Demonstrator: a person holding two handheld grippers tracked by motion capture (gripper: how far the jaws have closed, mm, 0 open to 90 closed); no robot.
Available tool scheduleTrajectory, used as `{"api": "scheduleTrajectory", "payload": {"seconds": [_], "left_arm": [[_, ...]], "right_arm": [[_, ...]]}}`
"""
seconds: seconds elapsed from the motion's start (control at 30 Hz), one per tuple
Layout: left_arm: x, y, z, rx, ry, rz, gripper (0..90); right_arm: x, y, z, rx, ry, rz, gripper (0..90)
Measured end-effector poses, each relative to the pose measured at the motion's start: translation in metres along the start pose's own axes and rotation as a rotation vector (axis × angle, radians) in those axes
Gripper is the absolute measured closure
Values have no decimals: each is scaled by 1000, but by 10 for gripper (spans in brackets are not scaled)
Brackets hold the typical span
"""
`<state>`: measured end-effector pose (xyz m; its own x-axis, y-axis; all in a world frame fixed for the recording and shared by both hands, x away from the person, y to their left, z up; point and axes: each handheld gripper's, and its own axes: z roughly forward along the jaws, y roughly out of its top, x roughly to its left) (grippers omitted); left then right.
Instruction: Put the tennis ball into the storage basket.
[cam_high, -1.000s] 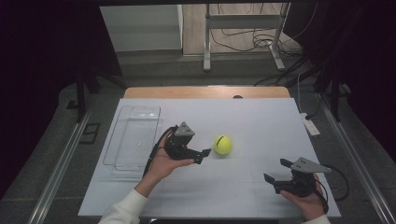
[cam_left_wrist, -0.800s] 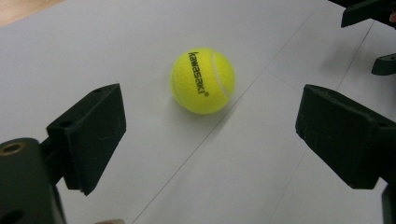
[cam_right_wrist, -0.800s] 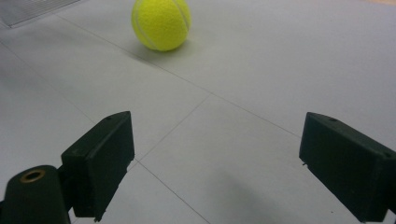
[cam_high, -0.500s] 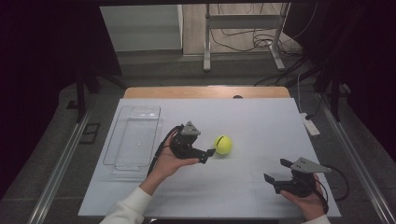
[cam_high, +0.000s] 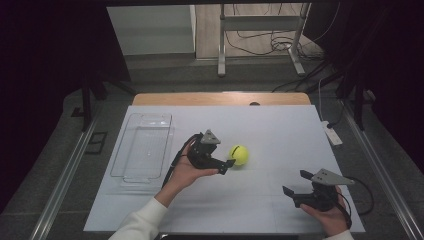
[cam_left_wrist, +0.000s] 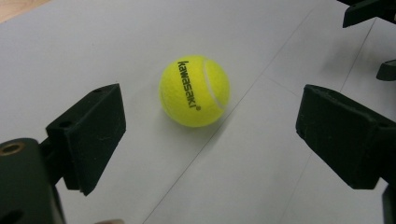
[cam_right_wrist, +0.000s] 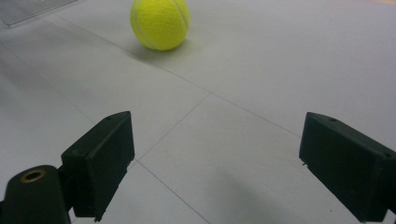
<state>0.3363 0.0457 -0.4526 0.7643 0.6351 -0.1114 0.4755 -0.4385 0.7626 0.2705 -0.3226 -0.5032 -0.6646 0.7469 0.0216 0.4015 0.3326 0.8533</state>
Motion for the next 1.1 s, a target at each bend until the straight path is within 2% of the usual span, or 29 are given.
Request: {"api": "scheduleTrajectory", "payload": {"seconds": [1.1], "left_arm": [[-1, 17, 43, 90, -12, 6, 76]], "right_arm": [[0, 0, -1, -1, 0, 0, 108]]}}
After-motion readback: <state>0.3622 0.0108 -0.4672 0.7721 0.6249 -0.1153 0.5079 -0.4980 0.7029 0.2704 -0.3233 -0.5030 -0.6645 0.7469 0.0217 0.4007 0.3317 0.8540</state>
